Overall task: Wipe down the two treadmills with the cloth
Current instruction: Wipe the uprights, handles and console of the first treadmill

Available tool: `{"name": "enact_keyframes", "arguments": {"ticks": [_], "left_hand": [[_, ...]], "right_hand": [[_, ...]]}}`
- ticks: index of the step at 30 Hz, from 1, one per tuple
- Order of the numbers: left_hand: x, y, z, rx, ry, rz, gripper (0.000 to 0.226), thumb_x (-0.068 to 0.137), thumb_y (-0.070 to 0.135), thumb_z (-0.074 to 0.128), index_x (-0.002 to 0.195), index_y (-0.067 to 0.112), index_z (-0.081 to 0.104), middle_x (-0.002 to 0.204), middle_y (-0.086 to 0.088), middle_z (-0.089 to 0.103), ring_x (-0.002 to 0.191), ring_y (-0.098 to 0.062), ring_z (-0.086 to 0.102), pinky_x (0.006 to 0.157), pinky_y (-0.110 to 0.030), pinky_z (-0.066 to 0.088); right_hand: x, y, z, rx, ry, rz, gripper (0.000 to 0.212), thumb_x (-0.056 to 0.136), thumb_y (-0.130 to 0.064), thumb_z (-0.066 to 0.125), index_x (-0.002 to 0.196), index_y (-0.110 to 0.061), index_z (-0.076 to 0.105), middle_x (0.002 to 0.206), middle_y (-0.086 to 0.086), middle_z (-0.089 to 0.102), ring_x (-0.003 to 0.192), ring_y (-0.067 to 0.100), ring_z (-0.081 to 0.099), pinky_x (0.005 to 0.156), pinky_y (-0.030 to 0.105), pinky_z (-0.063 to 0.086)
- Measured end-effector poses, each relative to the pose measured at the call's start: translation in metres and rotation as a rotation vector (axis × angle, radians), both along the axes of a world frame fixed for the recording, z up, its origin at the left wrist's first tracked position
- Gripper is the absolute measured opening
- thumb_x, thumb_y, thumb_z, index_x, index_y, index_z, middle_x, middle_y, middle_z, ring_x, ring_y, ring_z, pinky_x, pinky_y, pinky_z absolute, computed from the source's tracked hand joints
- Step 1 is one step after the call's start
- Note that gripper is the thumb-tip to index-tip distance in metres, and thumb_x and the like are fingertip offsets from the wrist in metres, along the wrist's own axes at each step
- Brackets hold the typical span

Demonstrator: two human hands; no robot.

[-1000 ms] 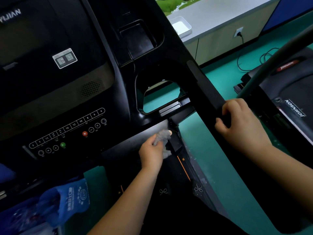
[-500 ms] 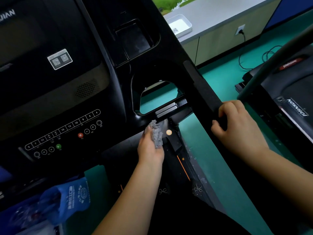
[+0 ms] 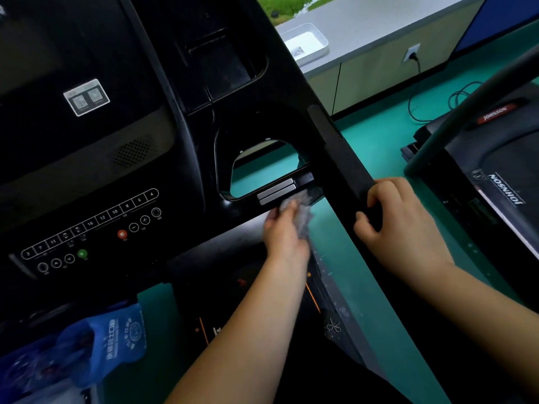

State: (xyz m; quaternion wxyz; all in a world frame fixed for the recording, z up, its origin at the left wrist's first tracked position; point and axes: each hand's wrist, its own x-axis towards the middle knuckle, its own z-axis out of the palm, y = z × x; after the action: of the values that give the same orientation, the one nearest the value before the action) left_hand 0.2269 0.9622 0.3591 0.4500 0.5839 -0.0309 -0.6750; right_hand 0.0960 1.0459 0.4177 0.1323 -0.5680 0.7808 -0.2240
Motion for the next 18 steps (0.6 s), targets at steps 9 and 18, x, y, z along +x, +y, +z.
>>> {"name": "enact_keyframes", "arguments": {"ticks": [9, 18], "left_hand": [[0.004, -0.002, 0.003, -0.004, 0.044, -0.043, 0.012, 0.094, 0.011, 0.054, 0.090, 0.014, 0.065, 0.074, 0.000, 0.069, 0.055, -0.008, 0.063, 0.048, -0.017, 0.046], [-0.005, 0.004, 0.050, -0.036, 0.282, -0.108, 0.020, 0.098, 0.014, 0.048, 0.105, 0.005, 0.064, 0.099, -0.006, 0.071, 0.087, -0.012, 0.069, 0.083, -0.021, 0.053]], "right_hand": [[0.000, 0.000, 0.001, 0.017, 0.003, 0.010, 0.024, 0.082, -0.025, 0.064, 0.088, -0.018, 0.041, 0.106, 0.000, 0.045, 0.087, 0.026, 0.048, 0.067, 0.032, 0.037], [-0.001, 0.001, 0.000, 0.016, -0.011, 0.007, 0.025, 0.080, -0.024, 0.066, 0.090, -0.018, 0.044, 0.107, 0.001, 0.046, 0.090, 0.027, 0.050, 0.068, 0.030, 0.035]]}}
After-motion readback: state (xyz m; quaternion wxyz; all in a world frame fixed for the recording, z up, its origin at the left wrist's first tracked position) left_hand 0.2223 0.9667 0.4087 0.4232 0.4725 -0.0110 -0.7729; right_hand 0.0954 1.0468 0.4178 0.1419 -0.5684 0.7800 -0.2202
